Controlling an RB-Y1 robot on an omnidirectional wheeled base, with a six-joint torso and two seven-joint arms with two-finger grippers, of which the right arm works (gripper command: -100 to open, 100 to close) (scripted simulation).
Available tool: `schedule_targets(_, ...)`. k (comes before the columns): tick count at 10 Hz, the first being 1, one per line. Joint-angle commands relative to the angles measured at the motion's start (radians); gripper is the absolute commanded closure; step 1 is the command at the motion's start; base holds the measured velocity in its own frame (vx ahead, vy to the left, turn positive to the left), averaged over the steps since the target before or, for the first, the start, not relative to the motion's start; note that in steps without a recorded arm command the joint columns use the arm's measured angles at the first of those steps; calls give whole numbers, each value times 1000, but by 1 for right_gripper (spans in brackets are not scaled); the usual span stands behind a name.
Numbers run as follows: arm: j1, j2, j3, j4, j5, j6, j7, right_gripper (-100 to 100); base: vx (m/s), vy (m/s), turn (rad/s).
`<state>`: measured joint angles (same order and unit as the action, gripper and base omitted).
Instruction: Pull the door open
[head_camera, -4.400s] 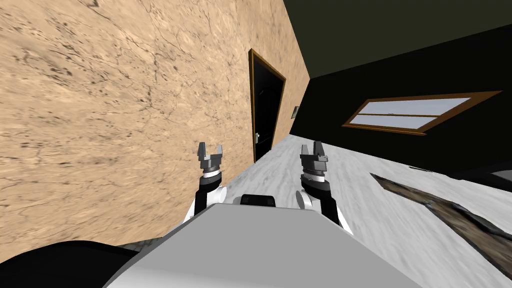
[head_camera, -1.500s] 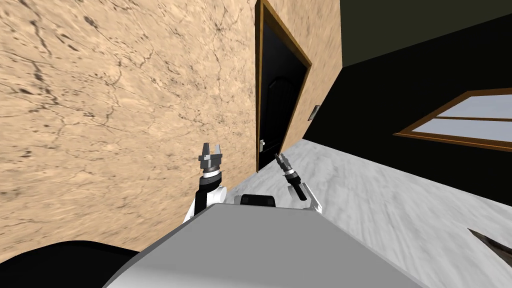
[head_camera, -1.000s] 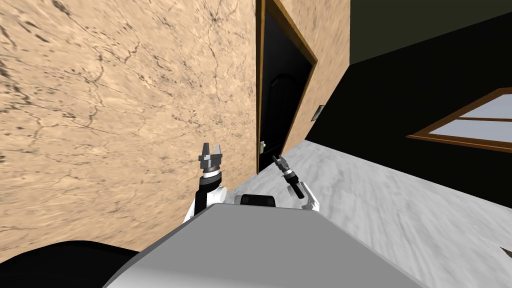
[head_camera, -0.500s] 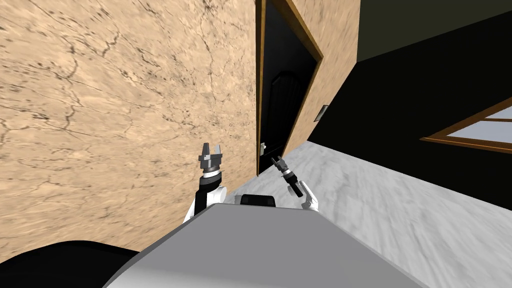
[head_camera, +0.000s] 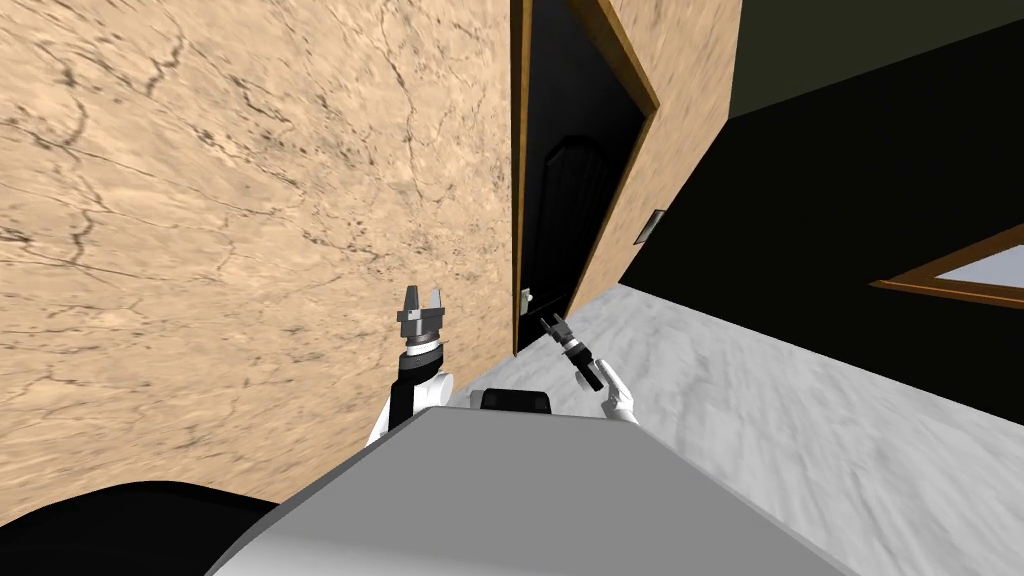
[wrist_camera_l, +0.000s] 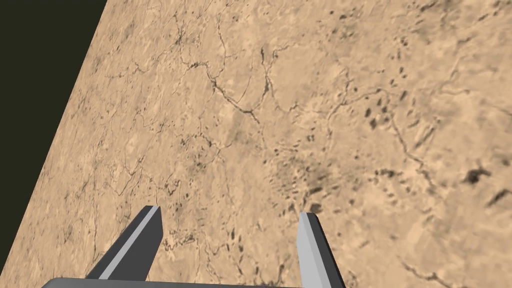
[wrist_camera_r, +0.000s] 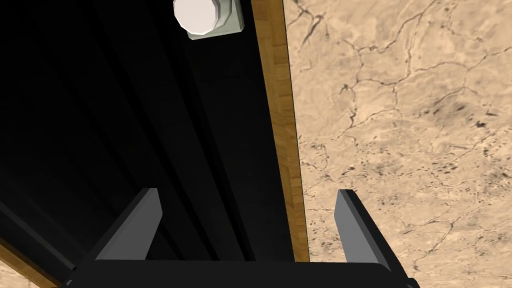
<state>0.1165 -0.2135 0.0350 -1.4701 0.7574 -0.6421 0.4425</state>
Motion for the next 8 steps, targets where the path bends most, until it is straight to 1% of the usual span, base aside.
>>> schedule_targets(1, -18, -6, -1, 42, 31, -9, 19, -100, 111, -35, 61)
schedule_targets(3, -31, -11, -1, 71, 53, -13, 31, -100, 105, -32, 40)
schedule_targets(5, -53, -19, -1, 118, 90, -19, 50, -100, 115, -34, 53)
schedule_targets(6, -58, -21, -1, 128, 98, -21, 54, -100, 100, -43, 34)
schedule_targets(8, -79, -29, -2, 173, 133, -27, 72, -100, 116, -47, 50)
